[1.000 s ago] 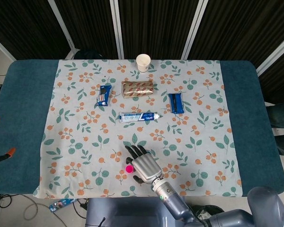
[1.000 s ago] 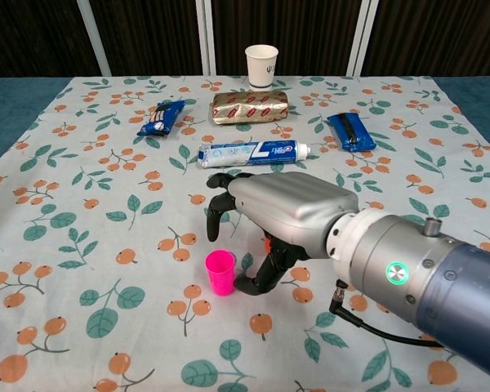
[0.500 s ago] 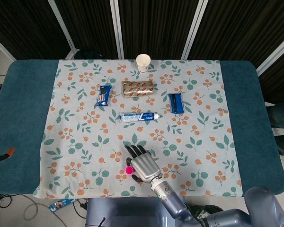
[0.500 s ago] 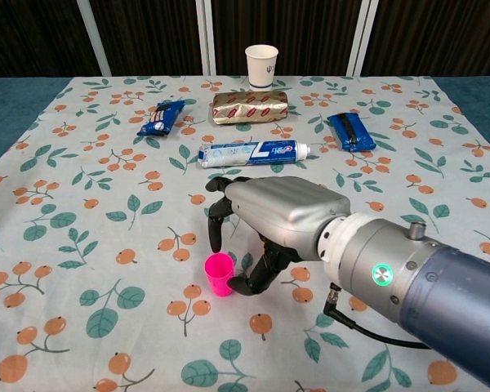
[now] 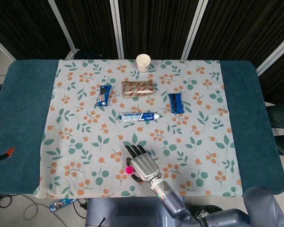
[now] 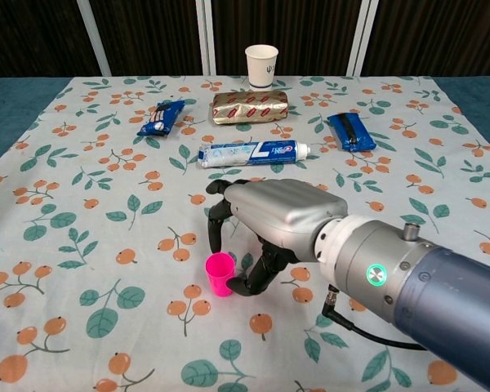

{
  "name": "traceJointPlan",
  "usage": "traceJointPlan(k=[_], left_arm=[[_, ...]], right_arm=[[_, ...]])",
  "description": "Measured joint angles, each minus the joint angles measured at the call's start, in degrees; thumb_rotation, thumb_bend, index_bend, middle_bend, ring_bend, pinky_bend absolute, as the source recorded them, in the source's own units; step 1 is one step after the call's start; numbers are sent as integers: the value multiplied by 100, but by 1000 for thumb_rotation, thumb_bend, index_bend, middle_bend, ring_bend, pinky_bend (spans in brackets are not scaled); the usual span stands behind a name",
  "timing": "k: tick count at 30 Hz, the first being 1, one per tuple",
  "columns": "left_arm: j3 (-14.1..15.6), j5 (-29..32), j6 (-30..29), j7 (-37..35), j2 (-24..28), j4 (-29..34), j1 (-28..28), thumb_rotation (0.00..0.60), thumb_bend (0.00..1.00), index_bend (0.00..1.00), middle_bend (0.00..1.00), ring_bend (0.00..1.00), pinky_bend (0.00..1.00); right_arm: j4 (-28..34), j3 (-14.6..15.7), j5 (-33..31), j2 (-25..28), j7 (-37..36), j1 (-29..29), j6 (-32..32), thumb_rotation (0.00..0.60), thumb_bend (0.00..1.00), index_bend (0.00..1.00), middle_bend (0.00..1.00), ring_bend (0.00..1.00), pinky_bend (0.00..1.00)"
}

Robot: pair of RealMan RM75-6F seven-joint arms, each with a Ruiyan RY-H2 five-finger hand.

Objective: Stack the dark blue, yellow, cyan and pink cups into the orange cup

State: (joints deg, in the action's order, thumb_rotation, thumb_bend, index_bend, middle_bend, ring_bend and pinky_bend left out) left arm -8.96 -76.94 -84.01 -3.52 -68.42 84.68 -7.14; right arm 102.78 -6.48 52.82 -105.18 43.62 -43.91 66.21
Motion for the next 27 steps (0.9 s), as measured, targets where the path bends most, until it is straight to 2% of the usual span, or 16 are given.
traceJointPlan(k=[11, 20, 27], left_arm=[[-13, 7, -18, -19, 10, 3, 9, 600, 122, 107, 6, 0, 0], [-10, -9, -34, -27, 13, 14, 14, 600, 122, 107, 6, 0, 0], [-19, 4, -44, -27, 15, 17, 22, 600, 122, 107, 6, 0, 0]], right_arm=[[112, -108, 25, 30, -83, 18, 57, 600, 406, 487, 0, 35, 112], [488, -306, -86, 376, -149, 45, 121, 600, 406, 497, 0, 35, 112], [773, -575, -183, 739, -145, 20, 221, 600, 405, 500, 0, 35, 112]])
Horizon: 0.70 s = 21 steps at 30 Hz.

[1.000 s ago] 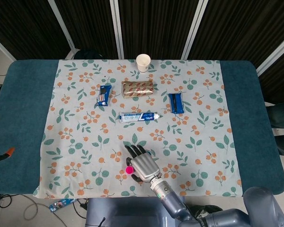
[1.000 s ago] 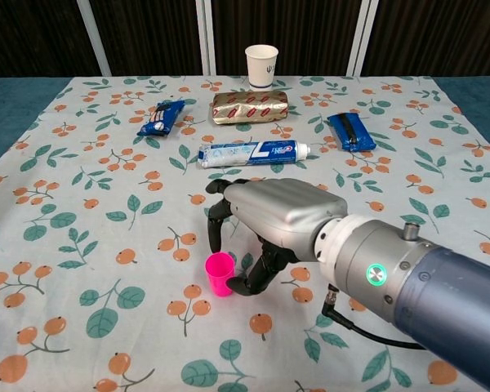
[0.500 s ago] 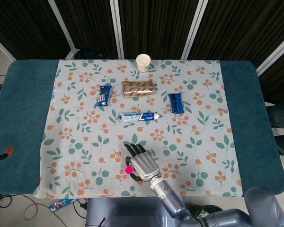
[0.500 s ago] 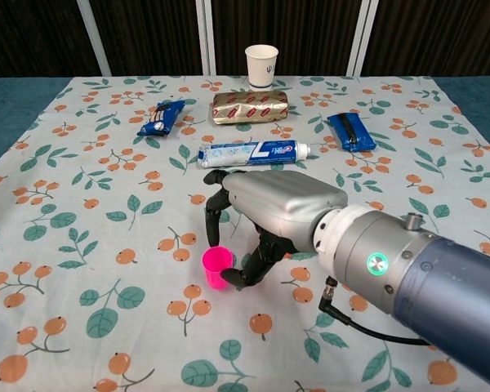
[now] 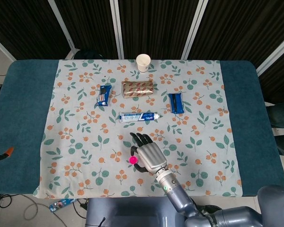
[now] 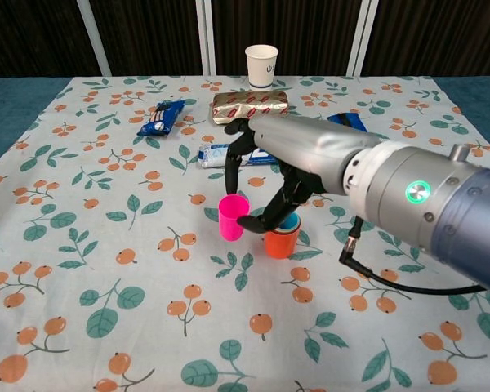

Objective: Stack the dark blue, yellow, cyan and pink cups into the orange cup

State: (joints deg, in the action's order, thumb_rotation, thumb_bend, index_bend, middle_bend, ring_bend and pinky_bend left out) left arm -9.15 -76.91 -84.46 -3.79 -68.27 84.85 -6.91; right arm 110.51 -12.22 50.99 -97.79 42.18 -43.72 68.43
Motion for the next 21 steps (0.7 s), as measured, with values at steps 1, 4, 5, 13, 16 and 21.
traceJointPlan(k=[1, 4, 5, 13, 16, 21], left_arm=[[-1, -1, -3, -3, 2, 1, 1, 600, 122, 107, 6, 0, 0], [-4, 1, -8, -7, 6, 3, 4, 600, 122, 107, 6, 0, 0], [-5, 2, -8, -7, 5, 4, 5, 600, 122, 107, 6, 0, 0], [0, -2, -15, 13, 4, 17, 8, 600, 122, 107, 6, 0, 0], [-7, 9, -12, 19, 0, 12, 7, 600, 122, 107, 6, 0, 0], [-9, 6, -23, 23, -2, 16, 9, 600, 122, 107, 6, 0, 0]], right_arm=[[23, -27, -30, 49, 4, -5, 10, 600, 405, 500, 0, 35, 112], [79, -74, -103, 205, 20, -17, 30, 600, 406, 500, 0, 35, 112], [90, -79, -117, 249, 24, -18, 36, 600, 406, 500, 0, 35, 112], [116, -77, -267, 528, -48, -25, -6, 600, 406, 500, 0, 35, 118], [112, -28, -265, 613, -84, -23, -25, 600, 406, 500, 0, 35, 118], [107, 65, -233, 684, -154, -6, -36, 600, 406, 500, 0, 35, 118]])
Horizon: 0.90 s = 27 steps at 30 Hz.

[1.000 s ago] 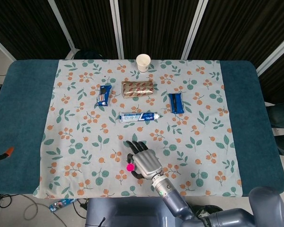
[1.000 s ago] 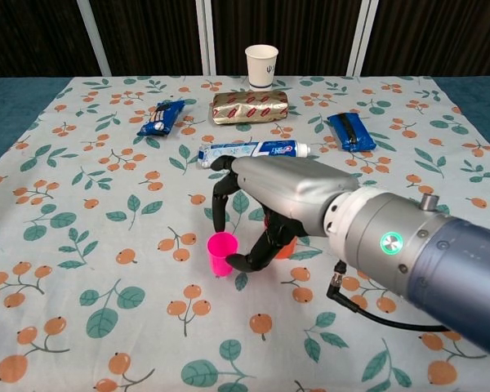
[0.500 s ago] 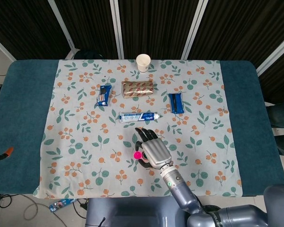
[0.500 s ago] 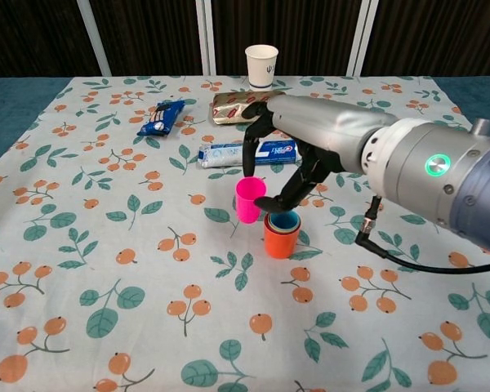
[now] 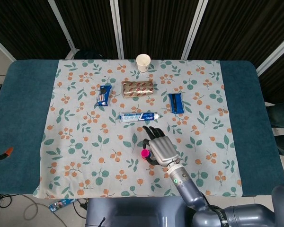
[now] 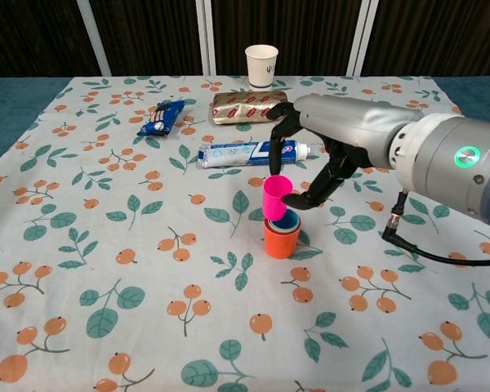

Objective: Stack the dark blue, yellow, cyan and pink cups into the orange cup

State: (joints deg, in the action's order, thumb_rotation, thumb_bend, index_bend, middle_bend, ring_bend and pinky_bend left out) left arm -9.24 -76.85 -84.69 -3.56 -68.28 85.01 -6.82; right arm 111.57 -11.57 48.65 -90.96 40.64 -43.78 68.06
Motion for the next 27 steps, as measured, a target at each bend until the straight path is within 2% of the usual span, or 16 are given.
traceJointPlan(k=[15, 27], left_arm=[[-1, -1, -2, 14, -7, -1, 1, 600, 123, 107, 6, 0, 0], [-1, 3, -3, 46, -15, 5, 1, 600, 122, 107, 6, 0, 0]], right_arm=[[88, 145, 60, 232, -115, 62, 76, 600, 405, 500, 0, 35, 118], [65, 245, 168, 198, -242, 81, 52, 600, 405, 506, 0, 35, 118]])
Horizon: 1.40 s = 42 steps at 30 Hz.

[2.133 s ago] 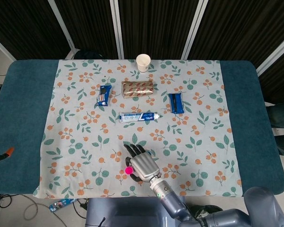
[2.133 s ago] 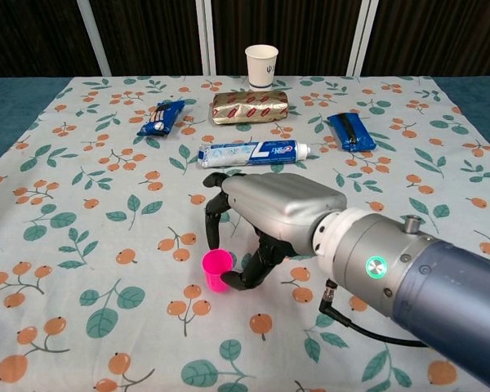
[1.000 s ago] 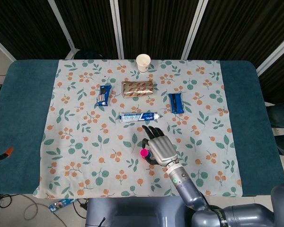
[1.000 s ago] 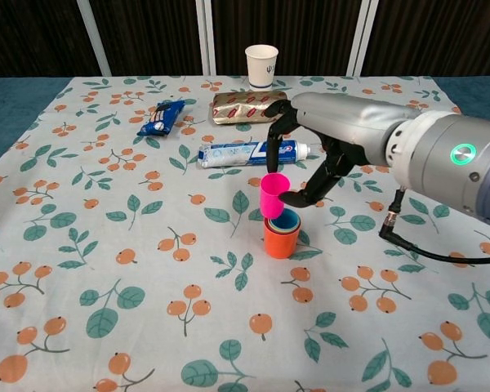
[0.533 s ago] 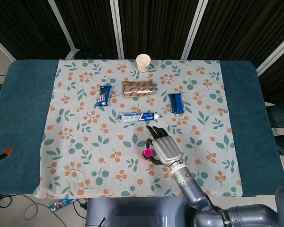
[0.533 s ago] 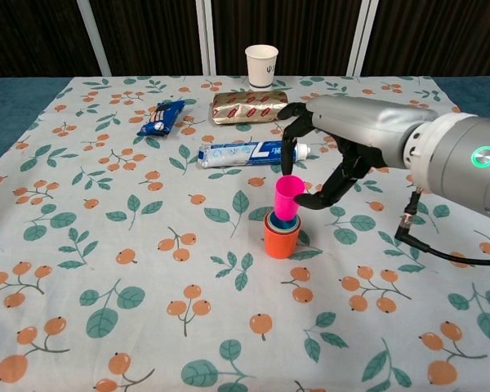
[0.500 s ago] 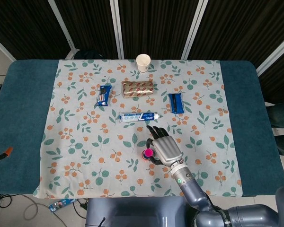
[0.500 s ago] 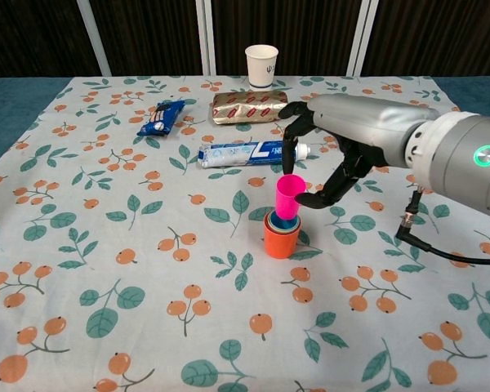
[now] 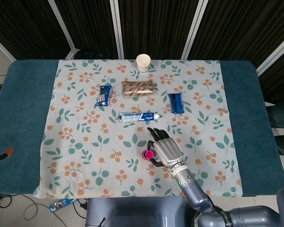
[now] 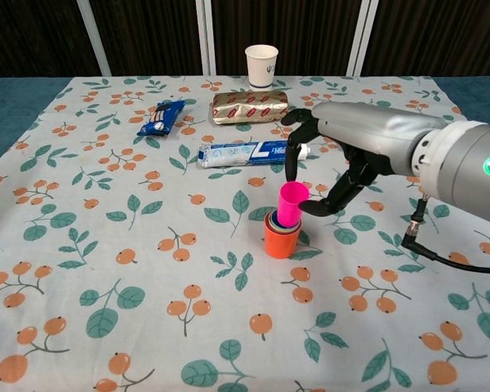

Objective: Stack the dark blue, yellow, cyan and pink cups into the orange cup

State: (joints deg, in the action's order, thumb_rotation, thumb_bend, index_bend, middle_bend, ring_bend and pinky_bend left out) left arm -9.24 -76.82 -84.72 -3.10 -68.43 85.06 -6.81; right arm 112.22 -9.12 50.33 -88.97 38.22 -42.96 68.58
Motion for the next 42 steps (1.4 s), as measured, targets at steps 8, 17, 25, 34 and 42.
traceJointPlan(k=[8, 17, 25, 34, 42], left_arm=[[-5, 6, 5, -22, 7, -6, 2, 600, 122, 107, 6, 0, 0], [-18, 17, -4, -55, 25, -10, 10, 600, 122, 107, 6, 0, 0], [-18, 17, -7, -49, 24, -10, 12, 600, 122, 107, 6, 0, 0], [-21, 12, -25, -51, 23, 6, 19, 600, 122, 107, 6, 0, 0], [-8, 54, -15, -48, 88, 140, 57, 600, 122, 107, 5, 0, 0]], right_arm=[[-77, 33, -63, -137, 46, -41, -10, 600, 405, 506, 0, 35, 118], [-258, -3, -475, -220, 131, -134, -137, 600, 405, 99, 0, 0, 118], [58, -127, -787, 209, 230, -219, -181, 600, 406, 59, 0, 0, 118], [638, -118, 157, 1085, -329, 271, 321, 600, 406, 60, 0, 0, 118], [318, 673, 1867, 1548, -1525, 1614, 1661, 600, 405, 55, 0, 0, 96]])
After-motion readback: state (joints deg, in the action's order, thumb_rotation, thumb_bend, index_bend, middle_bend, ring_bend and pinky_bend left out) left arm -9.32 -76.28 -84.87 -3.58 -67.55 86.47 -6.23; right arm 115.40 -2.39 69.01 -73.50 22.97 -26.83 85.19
